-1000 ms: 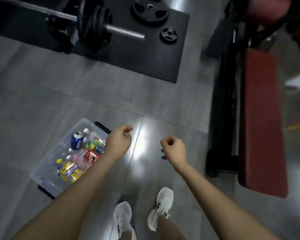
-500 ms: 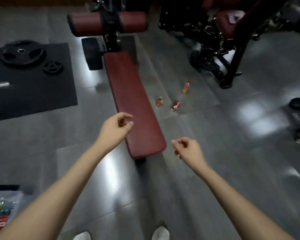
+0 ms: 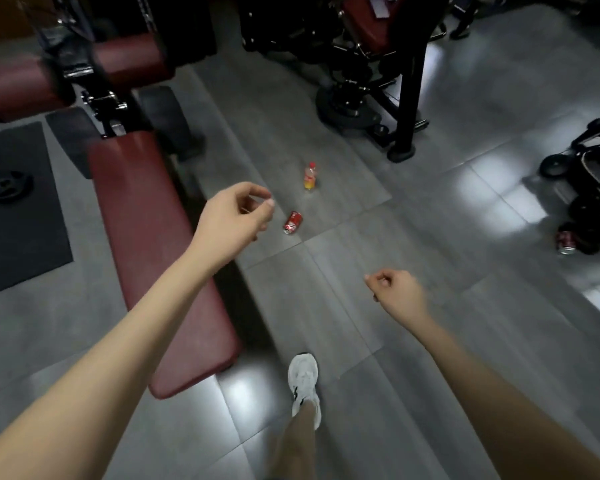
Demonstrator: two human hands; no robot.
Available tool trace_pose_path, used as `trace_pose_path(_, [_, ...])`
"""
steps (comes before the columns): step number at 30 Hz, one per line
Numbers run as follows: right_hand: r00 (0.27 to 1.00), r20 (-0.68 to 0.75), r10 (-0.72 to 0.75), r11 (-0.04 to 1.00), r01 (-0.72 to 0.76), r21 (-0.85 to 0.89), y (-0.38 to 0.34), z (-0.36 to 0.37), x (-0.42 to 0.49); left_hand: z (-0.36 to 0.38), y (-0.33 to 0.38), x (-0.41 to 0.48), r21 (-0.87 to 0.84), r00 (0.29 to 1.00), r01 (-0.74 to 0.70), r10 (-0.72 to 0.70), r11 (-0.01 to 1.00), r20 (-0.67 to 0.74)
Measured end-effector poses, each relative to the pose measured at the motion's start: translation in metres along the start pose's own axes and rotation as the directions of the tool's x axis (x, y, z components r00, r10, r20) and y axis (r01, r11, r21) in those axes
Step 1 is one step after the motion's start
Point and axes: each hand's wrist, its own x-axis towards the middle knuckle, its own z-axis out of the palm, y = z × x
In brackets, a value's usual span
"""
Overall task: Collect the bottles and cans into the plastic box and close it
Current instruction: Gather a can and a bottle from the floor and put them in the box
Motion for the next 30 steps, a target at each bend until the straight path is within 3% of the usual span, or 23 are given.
trace_pose_path(9, [0.986, 0.140, 0.085, 0.992, -0.070, -0.107, 0.014, -0.041, 0.214, 0.076, 0.002, 0.198, 0.170, 0.994, 0.100, -0.093, 0.980, -0.051])
trace_pose_path(18, [0.951, 0.307, -0.033, 0.931, 0.140, -0.336, -0.025, -0.041, 0.465, 0.141, -0.049, 0.375, 0.422, 0.968, 0.251, -0.219, 0.871, -0.124])
trace_pose_path(22, [0.912, 0.399, -0.097, 0.855, 0.282, -0.435, -0.038, -0.015, 0.583, 0.170, -0.088, 0.454, 0.397, 0.925, 0.372, -0.300, 0.839, -0.234])
trace_pose_path(30, [0.875, 0.475, -0.098, 0.839, 0.329, -0.433, 0.011, 0.113, 0.782, 0.262, -0.253, 0.569, 0.273, 0.838, 0.516, -0.411, 0.812, -0.359])
